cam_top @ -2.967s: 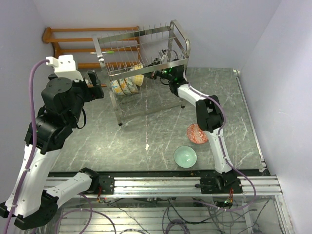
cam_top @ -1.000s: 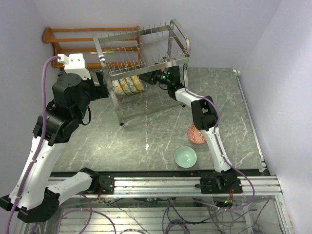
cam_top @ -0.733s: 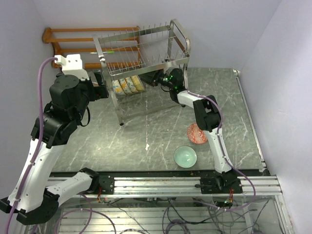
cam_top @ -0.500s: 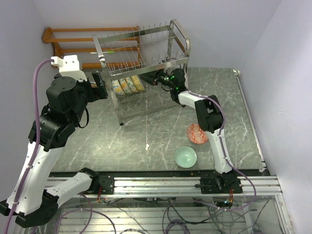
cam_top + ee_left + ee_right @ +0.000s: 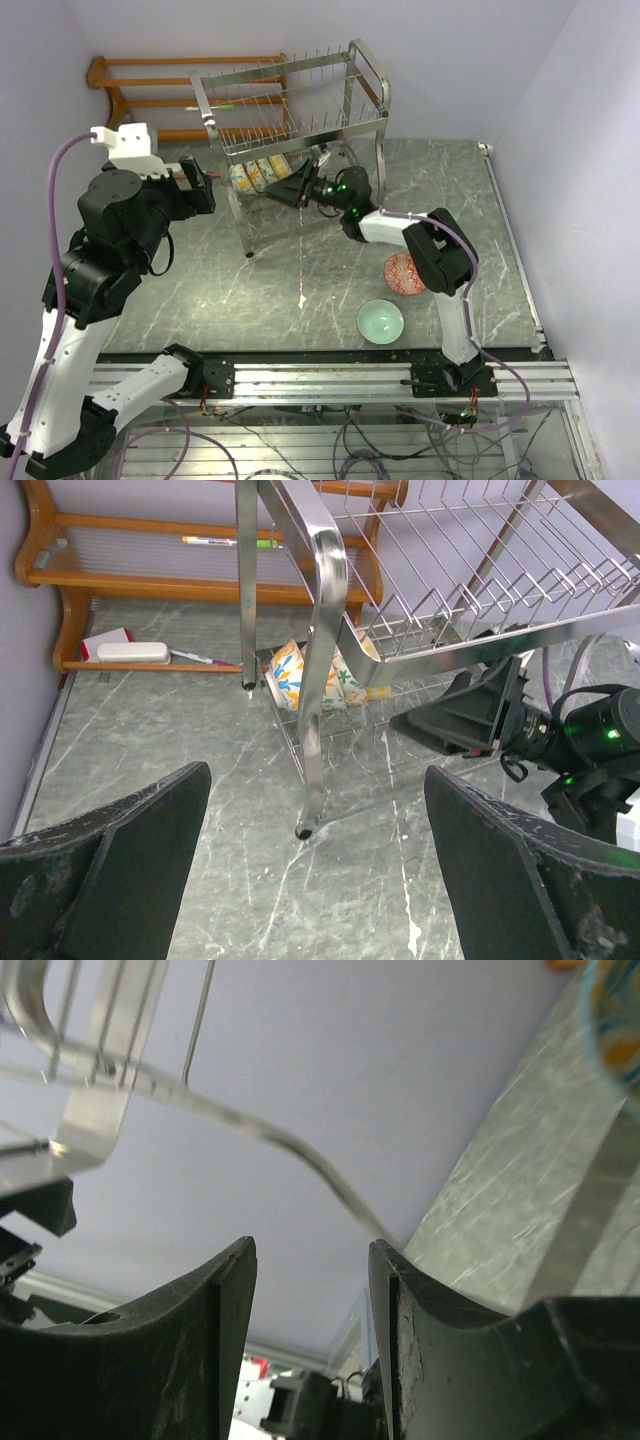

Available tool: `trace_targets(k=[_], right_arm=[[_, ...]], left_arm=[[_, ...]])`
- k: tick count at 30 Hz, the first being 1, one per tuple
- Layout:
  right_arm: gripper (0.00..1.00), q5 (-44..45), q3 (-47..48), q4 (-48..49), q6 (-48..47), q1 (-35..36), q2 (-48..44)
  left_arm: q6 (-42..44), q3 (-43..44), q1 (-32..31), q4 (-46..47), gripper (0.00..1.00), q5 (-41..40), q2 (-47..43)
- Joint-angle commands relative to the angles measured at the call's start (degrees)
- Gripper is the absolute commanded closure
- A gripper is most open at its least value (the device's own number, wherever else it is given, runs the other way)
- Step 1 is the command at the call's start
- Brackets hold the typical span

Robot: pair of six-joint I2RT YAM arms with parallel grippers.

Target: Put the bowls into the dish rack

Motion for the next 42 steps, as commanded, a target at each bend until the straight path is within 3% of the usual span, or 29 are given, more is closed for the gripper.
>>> trace_targets(k=[1,5,10,16,19,23,27,33,42], right_arm=[[0.53,0.92,-5.93,1.94,-1.11,4.57,-4.24],[0.54,2.76,-13.23,-4.38,-6.11,7.84,-10.32],[0.54,10.51,-25.82,-20.74,-15.54,8.79,-24.33],[0.53,30.42,-25.79,-63.44,-29.16,9.59,-41.54],[0.52,43.03,-24.30,-80.21,-29.88,9.62,-48.07],[0.49,53.21,-22.78,-98.23,-25.56,9.64,-51.60],[0.45,56.02,-23.16,-103.92,-22.83,8.90,-50.57],[0.34,61.84,-16.07,-109.40,-24.59,8.06,-40.37],[0.33,65.88,-12.62,-110.32,-29.42,4.57,-32.85]], left_arm=[[-0.11,2.40,0.40,-2.43,0.01,1.45,-2.10],[0.11,3.29,0.40,-4.47,0.01,2.53,-2.87],[0.07,2.64,0.40,-5.49,0.01,4.07,-5.08],[-0.11,0.48,0.40,-6.04,0.01,5.98,-8.04],[-0.24,-0.51,0.40,-5.81,0.01,6.52,-9.15],[0.21,-1.17,0.40,-5.60,0.01,7.13,-9.79],[0.93,-1.45,0.40,-5.25,0.01,7.20,-10.16],[0.69,-2.91,0.33,-4.23,0.01,7.82,-10.94],[2.09,-3.76,0.31,-4.19,0.01,5.03,-10.39]])
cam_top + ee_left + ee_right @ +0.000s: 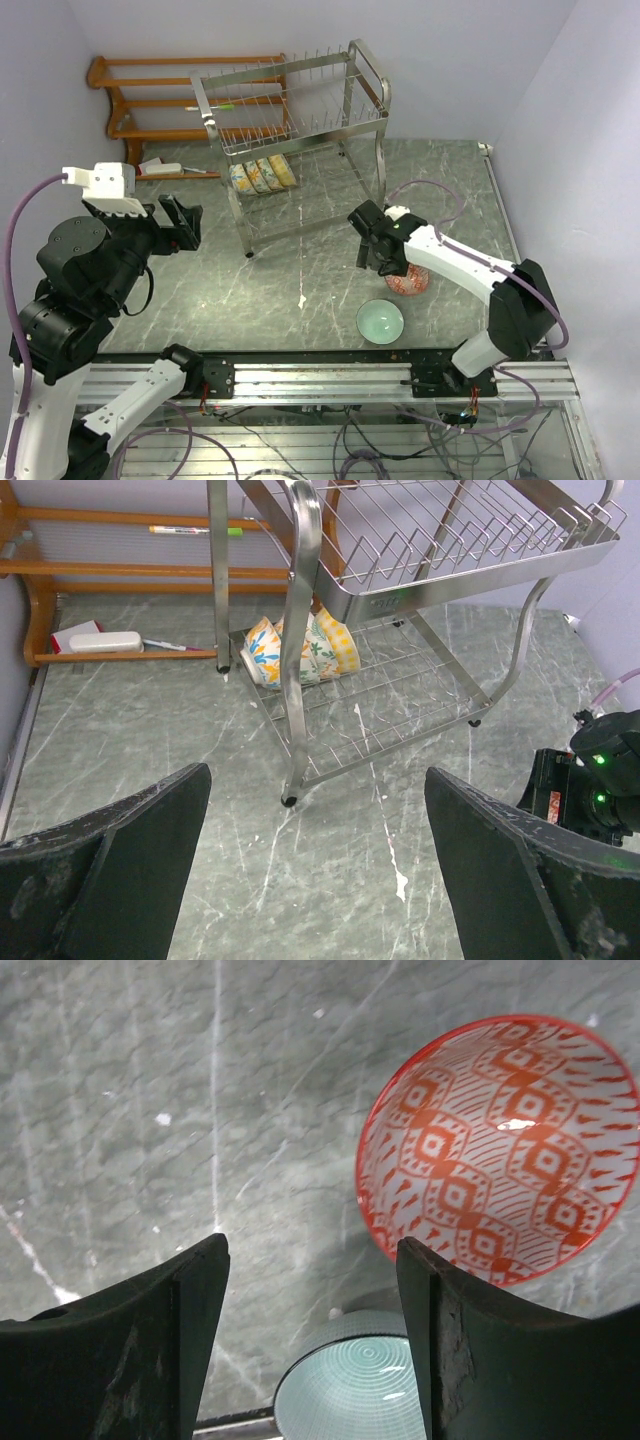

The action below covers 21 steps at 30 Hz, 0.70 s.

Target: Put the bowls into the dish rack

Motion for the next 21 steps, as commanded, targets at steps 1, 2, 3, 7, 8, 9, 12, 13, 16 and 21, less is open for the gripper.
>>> trace_targets(k=[1,2,3,7,8,9,12,13,16,21], right_arm=[[0.33,3.75,0.96,-1.21,-3.45,-2.34,3.40],[0.33,3.54,0.97,-0.91,-4.05,-2.81,4.27],[0.34,3.33,0.99,-0.45,-4.75,-3.16,5.12],[0.41,2.39,1.10,2.05,-7.71,-4.37,7.40],[0.45,2.28,1.16,2.36,-8.27,-4.65,7.84],[0.48,2.22,1.27,2.62,-8.71,-4.91,8.18],[0.52,1.65,1.19,3.62,-10.19,-5.50,9.12],[0.55,1.27,1.02,4.05,-10.63,-5.69,9.34],[0.64,0.11,0.55,5.06,-11.36,-5.93,9.88],[0.66,-0.94,-0.55,6.20,-11.52,-6.13,10.90]], left_arm=[[1.23,-0.89,0.31,1.08,0.01,-1.29,0.18],[1.12,-1.03,0.36,1.10,0.01,-1.43,0.27],[0.87,-1.20,0.33,1.21,0.01,-1.54,0.39],[0.20,-2.37,0.31,2.18,0.01,-2.07,0.41],[0.07,-2.64,0.31,2.46,0.01,-2.22,0.49],[-0.02,-2.76,0.31,2.72,0.01,-2.33,0.57],[-0.55,-2.97,0.32,2.98,0.01,-2.63,0.93],[-0.68,-3.11,0.31,3.02,0.01,-2.68,1.01],[-1.10,-3.49,0.32,3.12,0.01,-3.07,0.73],[-1.51,-3.77,0.31,2.23,0.01,-3.82,0.16]])
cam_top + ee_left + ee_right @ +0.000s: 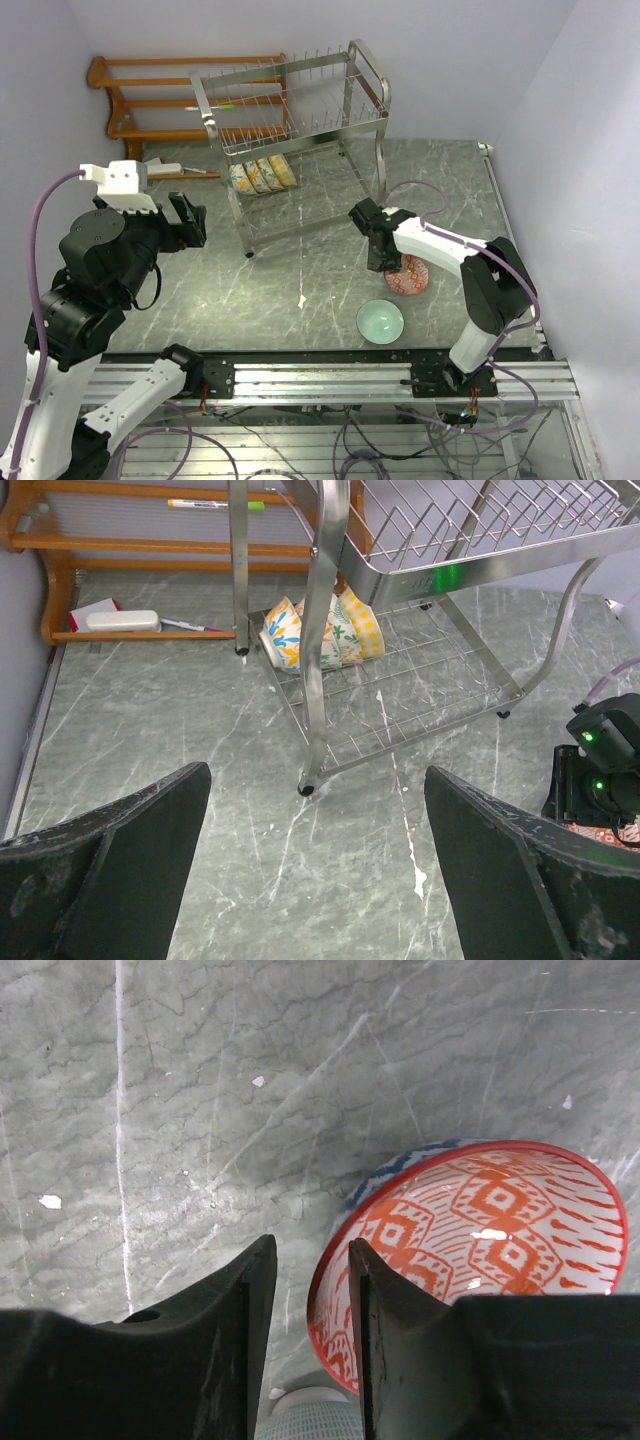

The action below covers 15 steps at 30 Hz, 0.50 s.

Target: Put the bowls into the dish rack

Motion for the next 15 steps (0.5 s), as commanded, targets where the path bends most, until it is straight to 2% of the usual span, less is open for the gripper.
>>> trace_targets(k=[1,3,5,8,10,15], right_arm=[[0.66,-0.66,-0.86,1.82,-0.84,-0.30,0.92],[0.71,-0.74,-1.19,1.88,-0.84,-0.32,0.73],[0.82,-0.69,-1.53,1.87,-0.84,-0.30,0.29],[0.90,-1.33,-2.01,1.80,-0.98,-0.32,-0.56],[1.00,-2.06,-2.12,1.79,-1.32,-0.21,-1.67],[1.00,-3.17,-0.70,1.76,-2.12,1.31,-6.81]], left_arm=[[-0.94,-0.39,0.31,1.22,0.01,-1.52,-0.78],[-1.01,-0.27,0.31,0.68,0.01,-1.85,-1.03],[-1.02,-0.20,0.31,0.25,0.01,-2.23,-1.23],[-1.01,-0.17,0.31,0.04,0.01,-2.44,-1.58],[-0.84,-0.02,0.31,0.05,0.01,-2.44,-1.70],[0.10,1.41,0.36,-0.31,0.01,-2.02,-1.44]])
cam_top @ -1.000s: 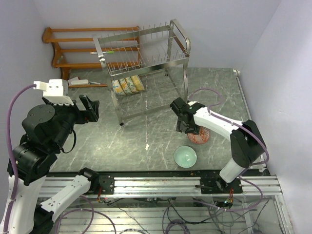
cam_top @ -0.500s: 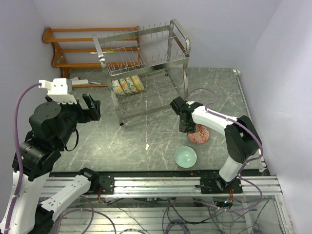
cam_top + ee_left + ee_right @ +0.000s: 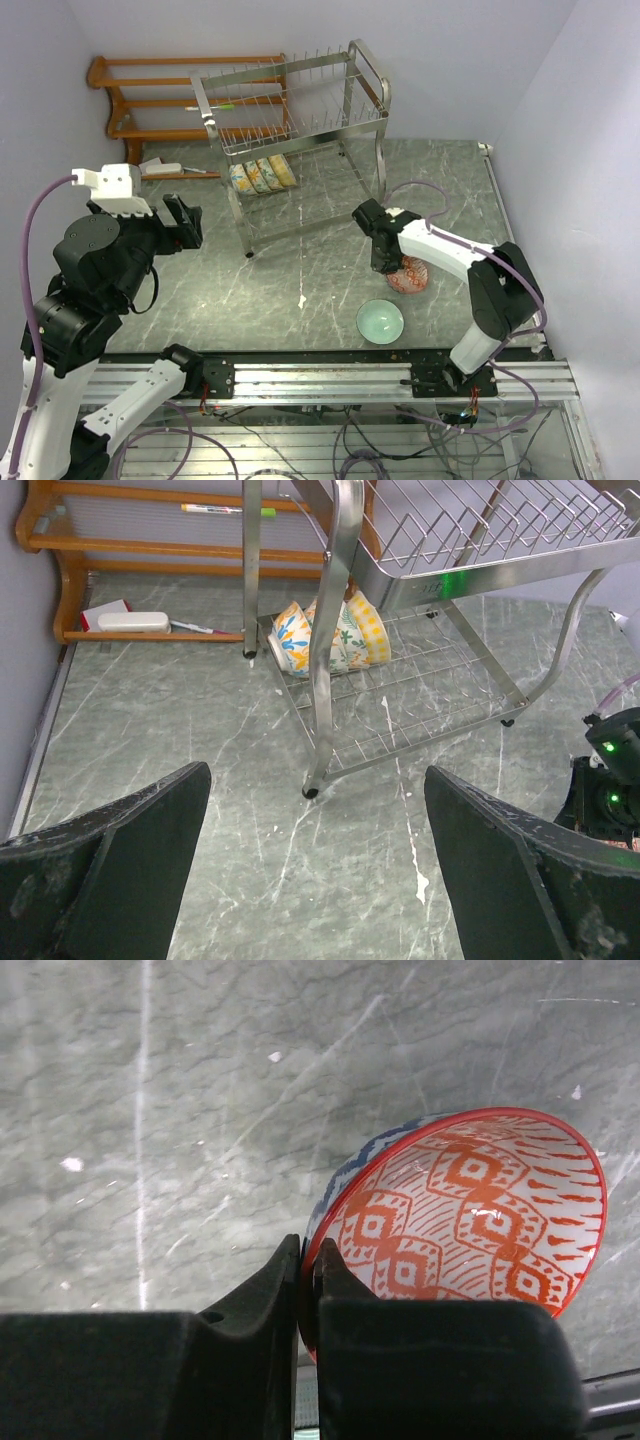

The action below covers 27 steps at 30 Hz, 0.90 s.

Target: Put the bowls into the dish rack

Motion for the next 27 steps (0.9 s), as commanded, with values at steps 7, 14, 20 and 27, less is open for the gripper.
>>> trace_targets(k=[7,14,20,27], right_arm=[[1.00,-7.91,14.34,-2.95,-4.05,9.46,-4.04],[1.00,-36.54,21.53,14.17,-7.61,12.79,0.70],[1.00,-56.65,26.17,30.55,-4.15,10.11,7.06],[1.00,-69.78,20.94,58.86,12.21,3.09,11.94]], left_arm=[[1.30,3.64,0.32,-0.81,0.01,-0.42,0.08],[0.58,5.34,0.31,-2.01,0.01,-1.65,0.12],[0.73,7.58,0.31,-3.44,0.01,-3.89,1.16],[-0.82,8.43,0.31,-3.08,0.00,-5.50,2.63]])
